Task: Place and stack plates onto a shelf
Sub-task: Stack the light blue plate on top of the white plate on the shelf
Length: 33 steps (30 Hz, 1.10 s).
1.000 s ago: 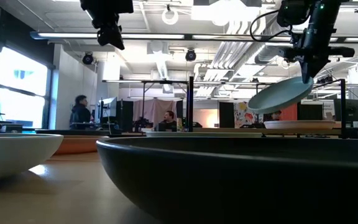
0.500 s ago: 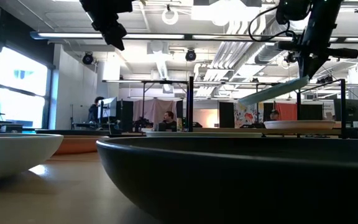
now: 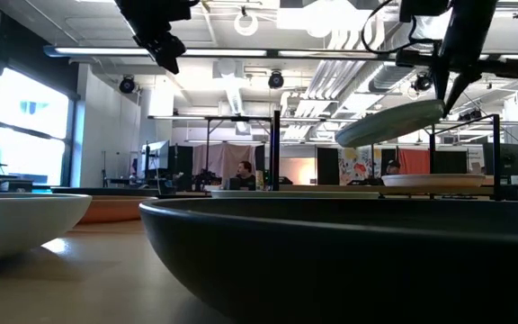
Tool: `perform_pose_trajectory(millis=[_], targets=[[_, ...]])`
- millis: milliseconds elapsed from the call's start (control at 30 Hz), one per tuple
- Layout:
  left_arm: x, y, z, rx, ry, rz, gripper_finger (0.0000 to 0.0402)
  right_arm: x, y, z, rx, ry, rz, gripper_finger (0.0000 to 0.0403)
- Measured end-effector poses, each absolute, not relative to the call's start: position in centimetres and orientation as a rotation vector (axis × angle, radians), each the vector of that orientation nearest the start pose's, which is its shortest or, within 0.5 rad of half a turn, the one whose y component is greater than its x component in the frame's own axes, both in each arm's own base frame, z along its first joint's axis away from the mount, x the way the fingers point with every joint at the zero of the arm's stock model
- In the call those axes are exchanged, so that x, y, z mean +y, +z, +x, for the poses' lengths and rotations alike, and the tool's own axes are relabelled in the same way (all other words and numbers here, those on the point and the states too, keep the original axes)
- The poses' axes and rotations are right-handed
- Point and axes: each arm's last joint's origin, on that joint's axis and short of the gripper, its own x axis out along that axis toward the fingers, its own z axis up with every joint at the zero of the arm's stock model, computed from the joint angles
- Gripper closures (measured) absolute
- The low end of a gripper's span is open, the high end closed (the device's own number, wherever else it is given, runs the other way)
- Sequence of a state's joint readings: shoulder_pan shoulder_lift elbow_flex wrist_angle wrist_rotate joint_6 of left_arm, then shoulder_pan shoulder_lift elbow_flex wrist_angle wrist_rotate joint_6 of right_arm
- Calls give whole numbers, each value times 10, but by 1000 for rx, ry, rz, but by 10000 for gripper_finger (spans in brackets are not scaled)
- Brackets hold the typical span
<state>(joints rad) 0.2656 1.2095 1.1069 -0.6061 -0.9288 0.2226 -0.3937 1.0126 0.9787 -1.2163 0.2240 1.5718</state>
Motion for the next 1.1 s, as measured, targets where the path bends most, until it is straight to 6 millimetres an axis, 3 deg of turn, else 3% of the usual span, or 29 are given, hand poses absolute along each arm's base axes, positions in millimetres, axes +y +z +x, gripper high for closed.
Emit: perform_pose_trajectory(millis=[267, 500, 833, 1100], targets=[[101, 333, 224, 872, 1055, 485, 268, -42, 288, 152, 310, -1530, 1433, 403], [111, 337, 217, 843, 980, 436, 268, -28, 277, 158, 152, -1704, 1326, 403], [117, 341, 215, 868, 954, 518, 268, -39, 258, 170, 205, -1896, 984, 403], [117, 341, 215, 865, 951, 526, 268, -54, 253, 167, 240, -2022, 937, 403]])
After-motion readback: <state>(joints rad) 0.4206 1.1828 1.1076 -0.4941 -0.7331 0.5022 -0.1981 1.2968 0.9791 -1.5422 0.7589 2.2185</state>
